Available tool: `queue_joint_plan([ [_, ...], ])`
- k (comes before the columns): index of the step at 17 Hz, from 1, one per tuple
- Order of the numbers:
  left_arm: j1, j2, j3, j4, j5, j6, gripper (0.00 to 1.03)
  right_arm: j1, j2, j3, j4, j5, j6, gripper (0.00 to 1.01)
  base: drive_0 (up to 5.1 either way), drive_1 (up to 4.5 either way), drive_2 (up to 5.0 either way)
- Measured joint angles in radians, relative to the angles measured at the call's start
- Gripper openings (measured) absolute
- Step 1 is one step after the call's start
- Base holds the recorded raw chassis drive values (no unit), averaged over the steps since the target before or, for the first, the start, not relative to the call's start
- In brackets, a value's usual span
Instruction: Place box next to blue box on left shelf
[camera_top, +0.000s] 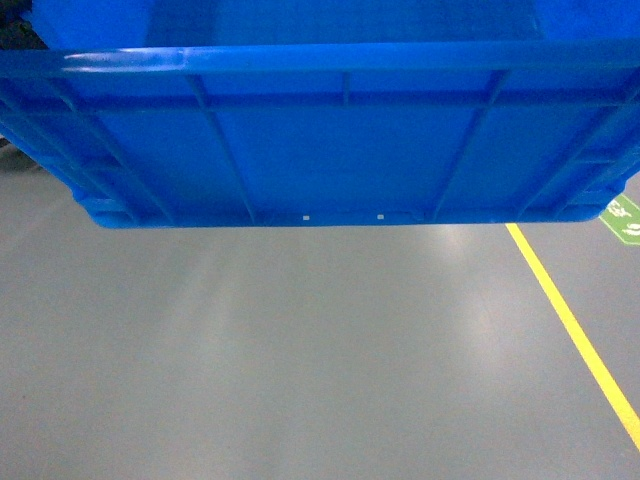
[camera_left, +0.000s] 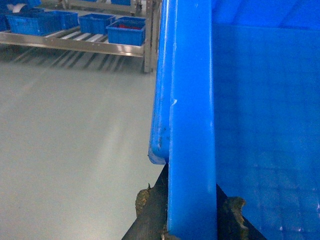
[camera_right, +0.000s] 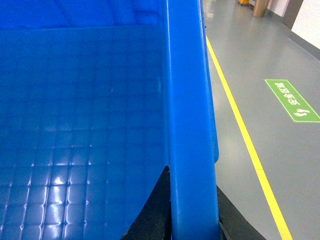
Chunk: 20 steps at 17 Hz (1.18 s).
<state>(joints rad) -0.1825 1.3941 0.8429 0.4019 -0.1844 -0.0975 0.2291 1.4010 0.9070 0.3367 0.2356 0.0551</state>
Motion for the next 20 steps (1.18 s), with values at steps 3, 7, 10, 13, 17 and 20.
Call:
queue_joint_plan([
  [3,0.0,0.0,0.0,0.001,0.0,0.0,0.08,0.0,0.0,0.0,0.0,0.0,0.0,0.1,-1.5,-1.5,-1.5],
  [7,0.0,0.0,0.0,0.001,0.0,0.0,0.08,0.0,0.0,0.0,0.0,0.0,0.001,0.1,-1.5,-1.5,-1.5],
  [10,0.0,0.0,0.0,0.001,-0.001,0.001,0.08,0.0,0.0,0.0,0.0,-0.002,0.0,0.1,-1.5,-1.5,-1.5],
  [13,0.0,0.0,0.0,0.002,0.0,0.0,0.08,0.0,0.0,0.0,0.001,-0.001,0.001,0.1,-1.5,-1.5,-1.5],
  [17,0.0,0.0,0.0,0.001,0.0,0.0,0.08,0.0,0.002,0.0,0.001,-0.002,0.001,0.09,-0.1,4.0,-4.1],
  [20,0.0,0.0,0.0,0.0,0.0,0.001,0.08,0.0,0.002,-0.001,0.001,-0.002,0.002,0.09,-0.1,4.0,-4.1],
])
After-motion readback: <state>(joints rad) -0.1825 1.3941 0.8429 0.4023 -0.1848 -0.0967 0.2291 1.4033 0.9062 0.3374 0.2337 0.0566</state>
